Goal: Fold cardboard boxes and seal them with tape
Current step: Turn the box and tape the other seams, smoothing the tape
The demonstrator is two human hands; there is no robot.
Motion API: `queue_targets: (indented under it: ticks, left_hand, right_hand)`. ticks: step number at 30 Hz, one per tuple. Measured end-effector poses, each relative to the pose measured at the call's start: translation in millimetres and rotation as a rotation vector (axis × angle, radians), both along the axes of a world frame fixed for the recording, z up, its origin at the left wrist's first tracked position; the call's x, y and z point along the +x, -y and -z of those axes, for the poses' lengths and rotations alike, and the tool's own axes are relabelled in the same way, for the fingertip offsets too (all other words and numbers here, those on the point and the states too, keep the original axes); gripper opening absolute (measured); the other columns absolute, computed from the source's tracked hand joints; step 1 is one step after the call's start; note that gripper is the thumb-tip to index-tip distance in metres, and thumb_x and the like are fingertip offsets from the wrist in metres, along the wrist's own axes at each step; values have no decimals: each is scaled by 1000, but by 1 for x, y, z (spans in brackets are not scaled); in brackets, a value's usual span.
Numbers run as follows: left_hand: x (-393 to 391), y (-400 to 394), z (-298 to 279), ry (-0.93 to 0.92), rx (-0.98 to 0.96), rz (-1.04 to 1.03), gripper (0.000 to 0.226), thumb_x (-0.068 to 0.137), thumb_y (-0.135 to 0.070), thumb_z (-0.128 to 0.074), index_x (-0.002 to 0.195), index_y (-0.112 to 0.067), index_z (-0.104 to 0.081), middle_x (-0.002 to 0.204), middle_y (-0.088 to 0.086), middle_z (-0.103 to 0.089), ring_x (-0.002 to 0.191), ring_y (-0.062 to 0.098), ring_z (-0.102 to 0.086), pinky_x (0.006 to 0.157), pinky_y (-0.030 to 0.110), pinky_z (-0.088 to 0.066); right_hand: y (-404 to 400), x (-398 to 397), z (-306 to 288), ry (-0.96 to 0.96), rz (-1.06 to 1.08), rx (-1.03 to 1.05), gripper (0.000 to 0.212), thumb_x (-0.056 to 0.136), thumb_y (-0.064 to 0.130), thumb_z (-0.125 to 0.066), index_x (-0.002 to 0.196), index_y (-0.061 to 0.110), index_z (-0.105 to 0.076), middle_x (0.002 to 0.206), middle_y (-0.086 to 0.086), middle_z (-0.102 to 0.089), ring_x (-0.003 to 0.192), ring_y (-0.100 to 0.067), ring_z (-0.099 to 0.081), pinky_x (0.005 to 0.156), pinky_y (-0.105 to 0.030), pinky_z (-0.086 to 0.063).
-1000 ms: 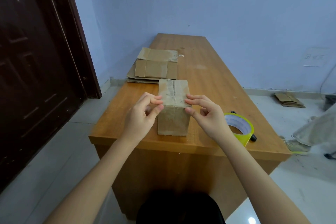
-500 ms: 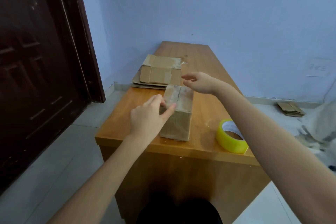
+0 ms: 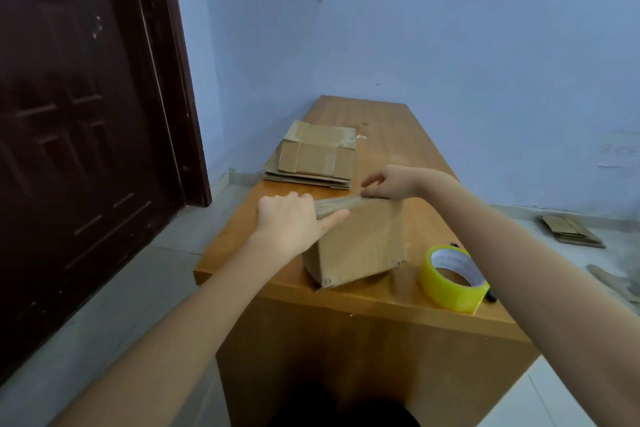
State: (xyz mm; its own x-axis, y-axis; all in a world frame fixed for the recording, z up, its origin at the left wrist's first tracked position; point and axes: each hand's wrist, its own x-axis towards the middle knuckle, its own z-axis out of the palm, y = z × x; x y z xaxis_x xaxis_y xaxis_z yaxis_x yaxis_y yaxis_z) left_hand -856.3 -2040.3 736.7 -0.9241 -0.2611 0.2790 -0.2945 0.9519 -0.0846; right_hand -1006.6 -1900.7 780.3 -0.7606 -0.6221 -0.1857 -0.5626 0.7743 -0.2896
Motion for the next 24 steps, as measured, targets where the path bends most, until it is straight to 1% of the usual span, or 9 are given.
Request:
queue_targets:
  ticks: [2,4,7,9,11,14,18,21,24]
  left_hand:
    - [-10,13,-4,95,122,51,80,76,-85,-14,94,-20,-58,88,-3,-62,81,16,-58,72,33,-44]
    - [-20,23,-10,201,261,106,82,74,-87,-23,106,-21,-59,99,-3,-64,89,15,-59,78,36,-49]
    - [-28,33,-18,278,394,208,85,71,-82,-41,125,-17,-55,123,3,-61,105,18,-59,91,38,-50]
    - [-31,41,-24,320,499,262,85,76,-68,-56,142,-17,-39,143,2,-46,124,18,-48,104,38,-42]
    - [-34,48,-30,391,582,309,85,78,-54,-66,147,-20,-29,150,0,-35,133,17,-39,111,37,-34]
    - [-45,50,-35,421,590,369,78,82,-36,-70,147,-20,-29,151,-1,-34,133,16,-38,106,26,-32]
    - [-68,39,-33,255,614,459,53,85,-15,-69,135,-20,-49,137,0,-50,116,13,-51,95,22,-38]
    - [-84,27,-27,166,534,509,34,88,-12,-64,120,-23,-63,130,-3,-56,118,14,-51,99,28,-41]
    - [-93,18,-21,134,482,507,28,89,-9,-56,111,-21,-69,126,-2,-59,116,15,-53,102,37,-42]
  right_hand:
    - [-6,1,1,39,38,12,38,95,40,-49,122,16,-61,123,-5,-57,112,-23,-54,73,-26,-48]
    - [-9,3,4,53,66,-26,37,96,39,-48,117,12,-62,117,-7,-57,106,-24,-56,64,-25,-47]
    - [-15,8,11,60,107,-79,39,96,37,-48,117,7,-60,110,-8,-58,96,-24,-58,61,-26,-51]
    - [-23,13,11,124,119,-109,40,95,38,-50,114,5,-60,103,-7,-59,88,-23,-61,65,-30,-56]
    - [-33,17,6,185,116,-92,40,94,40,-53,110,5,-61,95,-4,-58,77,-19,-62,65,-30,-57]
    - [-44,22,-5,118,104,35,43,89,49,-58,102,8,-61,84,-3,-59,65,-17,-61,57,-25,-52]
    - [-47,30,-11,143,118,136,49,86,56,-59,79,7,-58,65,-3,-57,54,-15,-55,51,-24,-49]
    - [-45,38,-7,219,137,144,54,87,58,-55,75,6,-61,59,-3,-56,50,-15,-52,50,-24,-50]
    - [-44,42,-4,181,147,144,57,89,60,-51,77,5,-62,61,-4,-59,53,-16,-53,51,-25,-51]
